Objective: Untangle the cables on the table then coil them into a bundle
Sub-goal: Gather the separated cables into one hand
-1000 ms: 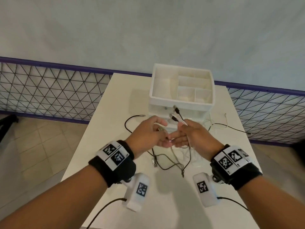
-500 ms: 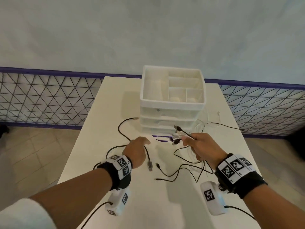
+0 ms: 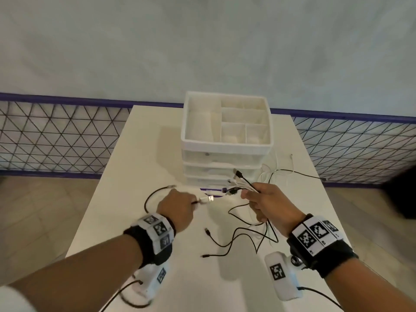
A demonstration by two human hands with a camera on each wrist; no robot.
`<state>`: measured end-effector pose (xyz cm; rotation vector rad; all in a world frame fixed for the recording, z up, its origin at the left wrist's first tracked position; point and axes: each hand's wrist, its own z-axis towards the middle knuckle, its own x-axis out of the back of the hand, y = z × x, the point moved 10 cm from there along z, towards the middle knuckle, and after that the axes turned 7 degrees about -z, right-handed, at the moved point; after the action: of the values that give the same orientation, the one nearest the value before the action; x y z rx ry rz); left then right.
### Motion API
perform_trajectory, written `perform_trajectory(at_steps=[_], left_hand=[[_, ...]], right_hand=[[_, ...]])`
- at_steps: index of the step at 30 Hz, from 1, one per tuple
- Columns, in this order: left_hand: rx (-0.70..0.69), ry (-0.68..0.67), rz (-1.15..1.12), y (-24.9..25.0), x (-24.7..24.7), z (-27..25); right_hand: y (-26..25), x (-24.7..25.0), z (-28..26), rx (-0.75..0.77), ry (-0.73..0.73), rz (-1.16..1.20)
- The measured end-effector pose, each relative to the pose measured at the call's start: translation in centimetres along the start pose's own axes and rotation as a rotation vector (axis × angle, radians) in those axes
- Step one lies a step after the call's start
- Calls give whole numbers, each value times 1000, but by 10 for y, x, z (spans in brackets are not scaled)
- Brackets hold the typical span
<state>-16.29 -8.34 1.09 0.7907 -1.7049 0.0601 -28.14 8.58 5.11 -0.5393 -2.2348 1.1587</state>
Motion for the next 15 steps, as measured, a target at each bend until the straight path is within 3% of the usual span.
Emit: perform_trajectory(at_steps=[2, 5, 8, 11, 13, 15], left_hand=[[0, 60, -330, 5, 42, -5], [-19, 81, -652, 25, 84, -18], [-15, 38, -1066, 48, 86, -30], [42, -34, -1432, 60, 70, -38], [73, -124, -1551, 64, 60, -47], [88, -225, -1514, 61, 54, -56]], right_hand=[[-11, 0, 0, 38, 5, 36], [-41, -10, -3, 150, -22, 128], [-74, -28, -10, 294, -76, 136], [-94, -45, -14, 435, -70, -109], [-95, -51, -15, 478, -53, -266], [-88, -55, -15, 483, -81, -359]])
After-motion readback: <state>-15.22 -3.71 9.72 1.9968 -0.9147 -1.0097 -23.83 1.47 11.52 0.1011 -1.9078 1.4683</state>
